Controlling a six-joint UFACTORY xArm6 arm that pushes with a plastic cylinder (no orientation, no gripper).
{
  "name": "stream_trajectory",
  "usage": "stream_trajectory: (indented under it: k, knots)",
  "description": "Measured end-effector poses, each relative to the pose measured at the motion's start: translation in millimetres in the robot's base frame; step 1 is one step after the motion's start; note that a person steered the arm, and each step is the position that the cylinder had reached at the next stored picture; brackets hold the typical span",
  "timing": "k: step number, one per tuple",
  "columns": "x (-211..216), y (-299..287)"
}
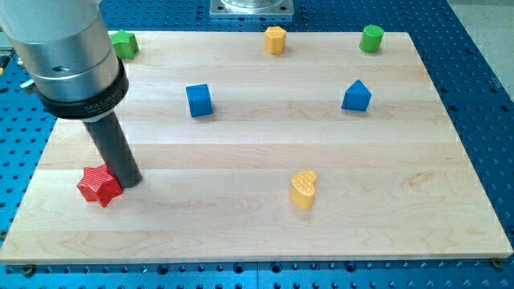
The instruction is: Push the heart horizontally to the right side of the red star
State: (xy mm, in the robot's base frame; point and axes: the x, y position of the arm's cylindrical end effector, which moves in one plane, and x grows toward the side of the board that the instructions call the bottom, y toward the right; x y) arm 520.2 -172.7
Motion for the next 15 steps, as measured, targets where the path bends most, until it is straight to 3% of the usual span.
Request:
stream_trajectory:
  k: [2,5,9,12,13,14,15]
  knots:
    - [32.5,-60.8]
    - [-28.6,-4.8]
    - [-30.2,47.0]
    - [-30.2,54.4]
    - [-31.2,126.6]
    - [-31.2,268.4]
    - [-18.6,321.8]
